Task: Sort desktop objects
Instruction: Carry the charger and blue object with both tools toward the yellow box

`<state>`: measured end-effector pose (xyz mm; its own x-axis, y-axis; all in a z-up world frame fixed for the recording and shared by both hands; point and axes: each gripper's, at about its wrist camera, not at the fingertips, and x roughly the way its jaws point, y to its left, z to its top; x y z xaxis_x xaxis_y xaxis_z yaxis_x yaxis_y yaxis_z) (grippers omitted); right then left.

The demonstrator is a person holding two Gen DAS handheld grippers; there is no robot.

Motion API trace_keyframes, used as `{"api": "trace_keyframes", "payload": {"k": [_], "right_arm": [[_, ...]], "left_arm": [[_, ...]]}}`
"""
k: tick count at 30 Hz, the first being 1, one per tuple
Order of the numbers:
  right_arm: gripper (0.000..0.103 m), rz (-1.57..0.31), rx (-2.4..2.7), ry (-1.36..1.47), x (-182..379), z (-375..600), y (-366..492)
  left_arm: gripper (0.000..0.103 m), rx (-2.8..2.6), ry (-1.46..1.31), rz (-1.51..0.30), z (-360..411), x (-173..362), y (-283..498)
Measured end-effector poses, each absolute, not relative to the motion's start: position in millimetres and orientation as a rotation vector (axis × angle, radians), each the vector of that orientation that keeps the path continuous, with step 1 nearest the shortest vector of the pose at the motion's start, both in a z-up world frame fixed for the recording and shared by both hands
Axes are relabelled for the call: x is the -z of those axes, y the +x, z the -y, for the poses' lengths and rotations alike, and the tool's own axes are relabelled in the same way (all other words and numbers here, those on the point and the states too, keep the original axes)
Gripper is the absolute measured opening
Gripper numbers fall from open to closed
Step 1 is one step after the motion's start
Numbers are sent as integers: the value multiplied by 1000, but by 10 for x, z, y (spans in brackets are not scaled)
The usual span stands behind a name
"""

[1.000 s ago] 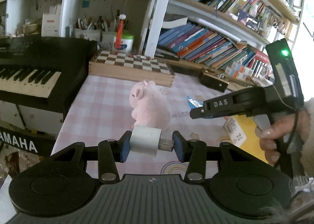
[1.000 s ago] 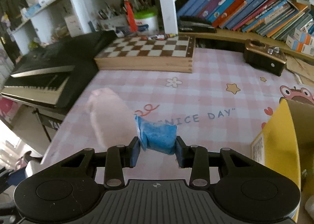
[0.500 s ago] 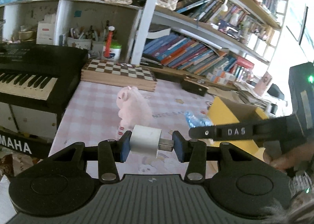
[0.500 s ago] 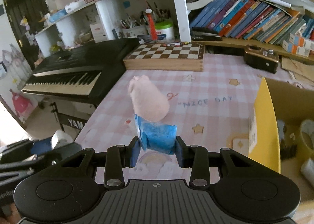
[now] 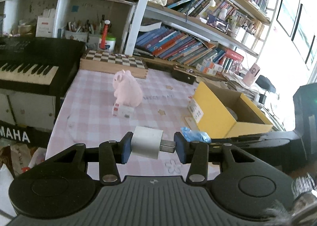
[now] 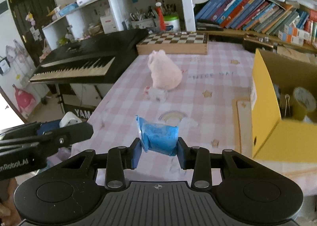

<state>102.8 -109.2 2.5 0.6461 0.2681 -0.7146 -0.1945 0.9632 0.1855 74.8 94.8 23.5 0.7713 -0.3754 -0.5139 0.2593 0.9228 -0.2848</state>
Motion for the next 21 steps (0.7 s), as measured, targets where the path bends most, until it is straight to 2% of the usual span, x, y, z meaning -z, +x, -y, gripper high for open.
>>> {"api": "trace_keyframes", "payload": {"k": [21], "right_arm": [[37,-839,-26,190,84,1356,-30]], "left_arm": [[42,582,-139,-671,-655,-107,192]]}}
